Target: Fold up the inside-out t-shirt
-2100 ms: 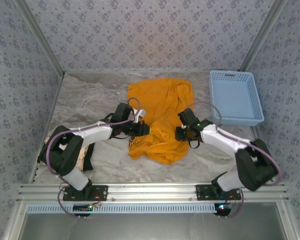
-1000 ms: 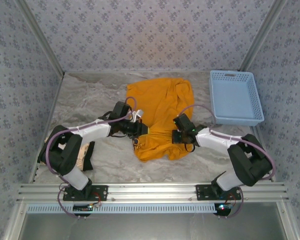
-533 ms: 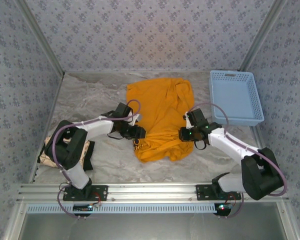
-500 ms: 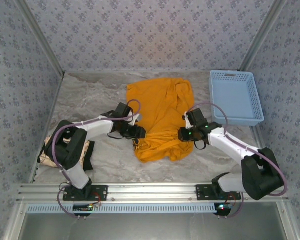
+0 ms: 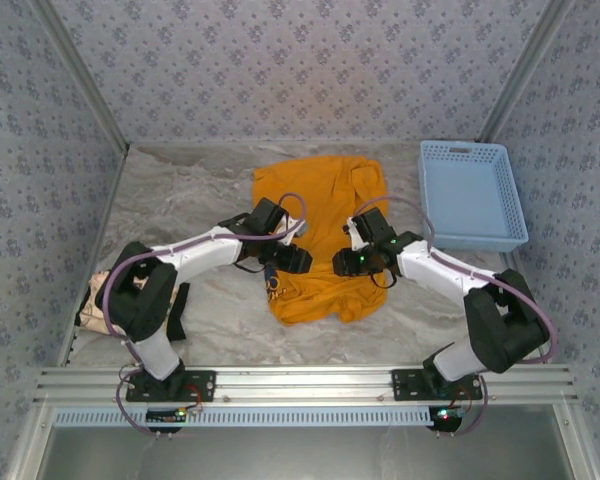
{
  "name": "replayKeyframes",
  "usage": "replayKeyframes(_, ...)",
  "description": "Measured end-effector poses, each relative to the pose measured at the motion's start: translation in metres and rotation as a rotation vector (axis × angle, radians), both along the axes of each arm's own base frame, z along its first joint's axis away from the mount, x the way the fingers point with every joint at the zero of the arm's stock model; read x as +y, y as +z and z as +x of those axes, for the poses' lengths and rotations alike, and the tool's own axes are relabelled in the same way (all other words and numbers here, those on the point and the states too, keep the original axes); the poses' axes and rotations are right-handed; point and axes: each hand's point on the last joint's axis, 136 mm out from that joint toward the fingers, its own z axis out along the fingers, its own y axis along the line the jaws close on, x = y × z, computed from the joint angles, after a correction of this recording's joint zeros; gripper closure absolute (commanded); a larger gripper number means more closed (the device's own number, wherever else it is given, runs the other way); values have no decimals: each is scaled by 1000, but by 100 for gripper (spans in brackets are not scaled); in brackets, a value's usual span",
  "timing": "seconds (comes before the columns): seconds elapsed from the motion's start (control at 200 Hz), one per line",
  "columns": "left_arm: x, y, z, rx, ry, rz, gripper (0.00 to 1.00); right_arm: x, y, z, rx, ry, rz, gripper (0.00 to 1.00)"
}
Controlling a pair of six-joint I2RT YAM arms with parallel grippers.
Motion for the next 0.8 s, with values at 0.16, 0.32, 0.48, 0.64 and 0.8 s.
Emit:
replayKeyframes(0.16,3,-1,4,9,20,2,55,5,0,-1,4,-3,25,61)
replayKeyframes(0.32,4,-1,8,11,40,-6,56,8,0,-5,0,-2,9,57)
replayKeyframes(0.48,7,-5,11,23,62,-11,56,4,24,-13,-62,-17,14,57)
replayKeyframes(0.64,10,-10,11,36,74,-9,56,2,31,-20,-86,-28,44,64)
replayKeyframes(0.8,9,-10,11,39,77,-16,56,4,12,-21,-46,-22,16,62)
